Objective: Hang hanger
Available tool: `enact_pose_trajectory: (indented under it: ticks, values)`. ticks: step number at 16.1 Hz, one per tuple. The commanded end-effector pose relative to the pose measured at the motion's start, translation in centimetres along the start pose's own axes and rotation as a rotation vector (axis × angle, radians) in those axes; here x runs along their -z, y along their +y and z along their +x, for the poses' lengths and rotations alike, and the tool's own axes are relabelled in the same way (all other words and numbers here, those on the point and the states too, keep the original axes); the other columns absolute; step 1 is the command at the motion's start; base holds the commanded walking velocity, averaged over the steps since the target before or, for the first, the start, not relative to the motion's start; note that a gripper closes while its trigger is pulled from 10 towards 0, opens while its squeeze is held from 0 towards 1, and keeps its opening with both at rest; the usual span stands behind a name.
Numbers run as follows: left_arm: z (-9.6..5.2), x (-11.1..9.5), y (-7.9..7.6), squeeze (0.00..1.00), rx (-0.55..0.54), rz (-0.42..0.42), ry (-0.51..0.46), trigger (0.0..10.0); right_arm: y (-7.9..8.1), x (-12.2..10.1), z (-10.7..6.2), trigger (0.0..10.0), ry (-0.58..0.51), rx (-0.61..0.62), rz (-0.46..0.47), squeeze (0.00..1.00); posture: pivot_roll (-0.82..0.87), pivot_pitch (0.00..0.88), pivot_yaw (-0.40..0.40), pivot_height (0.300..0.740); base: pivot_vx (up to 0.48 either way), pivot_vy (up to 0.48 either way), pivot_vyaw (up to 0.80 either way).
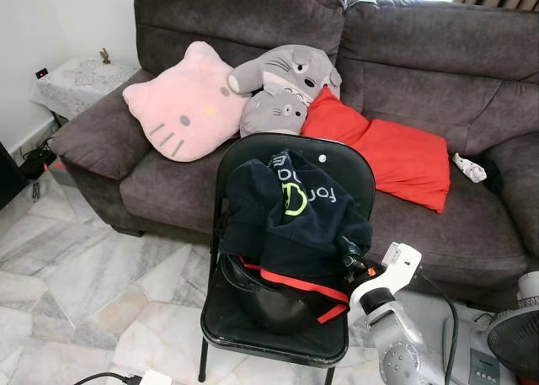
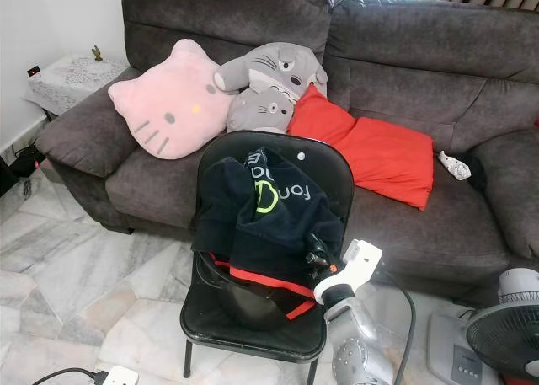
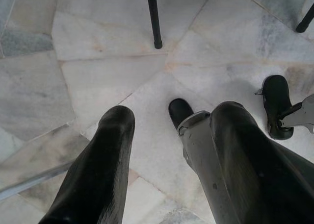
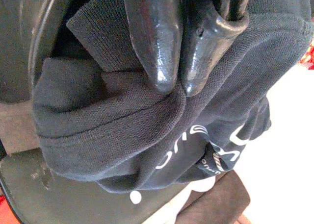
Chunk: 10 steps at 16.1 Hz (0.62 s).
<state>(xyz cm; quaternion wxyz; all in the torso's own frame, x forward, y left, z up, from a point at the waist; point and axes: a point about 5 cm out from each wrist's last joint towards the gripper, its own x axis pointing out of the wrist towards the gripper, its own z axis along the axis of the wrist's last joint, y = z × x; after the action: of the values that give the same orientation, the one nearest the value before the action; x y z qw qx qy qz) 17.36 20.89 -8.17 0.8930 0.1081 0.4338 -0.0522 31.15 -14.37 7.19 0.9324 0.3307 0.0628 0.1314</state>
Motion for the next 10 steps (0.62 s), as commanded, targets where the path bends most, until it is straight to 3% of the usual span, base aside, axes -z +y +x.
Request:
enact_pose_trajectory:
  ticks: [1, 10]
  values:
    - [-0.2, 0.8, -0.1, 0.00, 0.003, 0.003, 0.032, 10.0, 0.7, -1.0, 0.4, 0.0, -0.026, -0.042, -0.046, 0.00, -0.08, 0.078, -0.022, 0.740, 0.000, 0.000, 0.00]
    - [0.0, 0.3, -0.4, 0.00, 0.004, -0.001, 0.022, 10.0, 5.2, -4.9, 1.0, 0.0, -0.073, -0.329, -0.274, 0.00, -0.09, 0.076, -0.027, 0.740, 0.000, 0.000, 0.00]
